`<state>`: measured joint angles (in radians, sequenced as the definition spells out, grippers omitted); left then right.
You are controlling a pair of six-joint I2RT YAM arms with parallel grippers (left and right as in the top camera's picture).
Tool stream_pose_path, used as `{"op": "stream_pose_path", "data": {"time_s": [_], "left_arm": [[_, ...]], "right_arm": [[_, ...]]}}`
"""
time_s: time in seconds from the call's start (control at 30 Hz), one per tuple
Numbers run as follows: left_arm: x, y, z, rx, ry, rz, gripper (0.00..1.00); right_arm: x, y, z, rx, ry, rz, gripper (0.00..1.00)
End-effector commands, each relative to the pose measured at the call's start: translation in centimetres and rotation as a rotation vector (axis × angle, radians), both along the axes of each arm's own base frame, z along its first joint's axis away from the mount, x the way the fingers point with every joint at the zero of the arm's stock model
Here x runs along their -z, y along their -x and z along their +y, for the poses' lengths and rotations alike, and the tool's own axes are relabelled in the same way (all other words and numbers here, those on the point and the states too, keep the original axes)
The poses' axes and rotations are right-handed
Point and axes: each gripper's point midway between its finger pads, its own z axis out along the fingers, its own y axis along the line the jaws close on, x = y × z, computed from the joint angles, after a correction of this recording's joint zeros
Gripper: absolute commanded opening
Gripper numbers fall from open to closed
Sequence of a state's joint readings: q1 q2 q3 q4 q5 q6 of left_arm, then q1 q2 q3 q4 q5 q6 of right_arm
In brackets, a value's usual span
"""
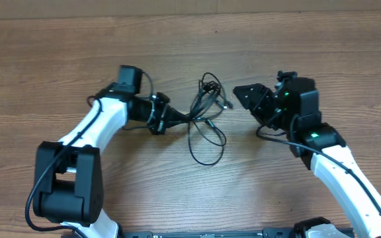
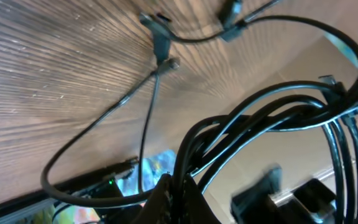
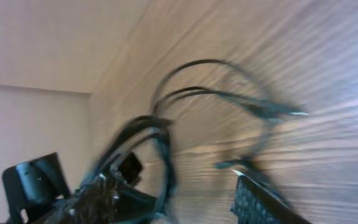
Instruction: Untangle cables
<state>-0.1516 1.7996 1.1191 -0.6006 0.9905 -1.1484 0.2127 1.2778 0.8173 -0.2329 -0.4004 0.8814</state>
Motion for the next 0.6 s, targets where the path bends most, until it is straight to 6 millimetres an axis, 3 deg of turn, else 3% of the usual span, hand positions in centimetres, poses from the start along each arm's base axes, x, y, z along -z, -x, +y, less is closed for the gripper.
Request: {"op": "stream_pose_path", "data": {"time_s": [0.0,0.17,0.27,0.43,0.57], "left_arm": [[-1.6,-0.2,0.0,0.057,0.093,-0.089,0.04],[-1.6,-0.4,0.2,0.079,0.084,-0.153,0.04],[-1.3,-0.4,0.2,0.097,0.065,-0.183,0.04],[-1.5,-0.3,0.1,0.104,0.078,-0.185,0.04],[-2.9,0.3,-0.6,0.124,0.173,-0.170,0.04]], "right_arm": [[-0.4,0.9,-0.7,-0.029,-0.025,0.027,0.62],[3.2,4.5,-1.2,0.042,-0.068,0.324,0.53],[3.2,5.7,0.3,-0.022,-0.099,0.361,0.52],[2.0,4.6,3.6,-0.081,-0.091,0.247,0.52],[2.6,3.7,5.0,-0.024,-0.100,0.258,0.52]]}}
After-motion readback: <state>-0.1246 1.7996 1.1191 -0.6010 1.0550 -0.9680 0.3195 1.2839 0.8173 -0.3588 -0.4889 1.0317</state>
